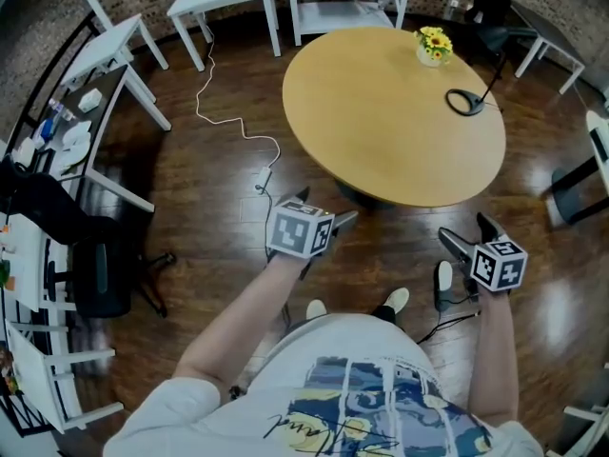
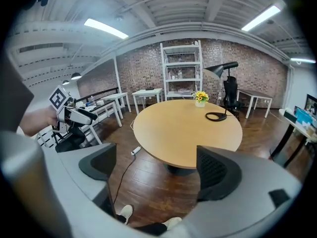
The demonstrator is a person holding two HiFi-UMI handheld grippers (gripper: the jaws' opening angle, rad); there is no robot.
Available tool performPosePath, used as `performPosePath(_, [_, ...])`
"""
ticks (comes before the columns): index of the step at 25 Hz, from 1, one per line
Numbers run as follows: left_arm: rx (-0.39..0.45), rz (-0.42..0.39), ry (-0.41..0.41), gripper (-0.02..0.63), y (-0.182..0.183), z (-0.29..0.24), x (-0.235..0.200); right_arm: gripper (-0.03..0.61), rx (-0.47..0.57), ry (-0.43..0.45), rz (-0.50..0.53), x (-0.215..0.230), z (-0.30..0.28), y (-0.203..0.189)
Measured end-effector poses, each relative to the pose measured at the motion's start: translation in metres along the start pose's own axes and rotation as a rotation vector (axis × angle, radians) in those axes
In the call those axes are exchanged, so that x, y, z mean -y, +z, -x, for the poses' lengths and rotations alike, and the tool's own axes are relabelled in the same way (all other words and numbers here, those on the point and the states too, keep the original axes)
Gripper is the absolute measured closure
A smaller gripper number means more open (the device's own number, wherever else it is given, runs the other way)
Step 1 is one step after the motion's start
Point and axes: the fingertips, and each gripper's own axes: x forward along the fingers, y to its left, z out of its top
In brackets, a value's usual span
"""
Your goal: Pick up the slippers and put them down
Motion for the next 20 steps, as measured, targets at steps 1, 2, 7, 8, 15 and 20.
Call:
performPosePath(1, [-0.002, 0.001, -0.003, 0.117, -0.001, 0.002, 0.001, 0.06, -0.001, -0.003, 0.002, -0.001, 0.004, 0.0])
performPosePath(2, [-0.004, 0.003, -0.004, 0.117, 0.0, 0.001, 0.001, 0.06, -0.001, -0.007, 0.004, 0.001, 0.006, 0.001])
performPosePath(7, [-0.02, 0.001, 0.007, 0.117, 0.005, -0.014, -0.001, 0.066, -0.005, -0.007, 0.009, 0.016, 0.0, 0.004])
performPosePath(8, [-0.023, 0.0, 0.01, 0.117, 0.003, -0.012, -0.002, 0.067, -0.008, -0.008, 0.012, 0.014, 0.001, 0.002])
performPosePath(15, [-0.039, -0.004, 0.016, 0.117, -0.007, -0.003, -0.014, 0.067, -0.018, -0.006, 0.018, 0.002, -0.004, -0.003])
performPosePath(20, [-0.036, 0.003, 0.045, 0.117, -0.005, 0.003, -0.014, 0.067, -0.032, 0.005, 0.017, 0.009, -0.002, 0.0])
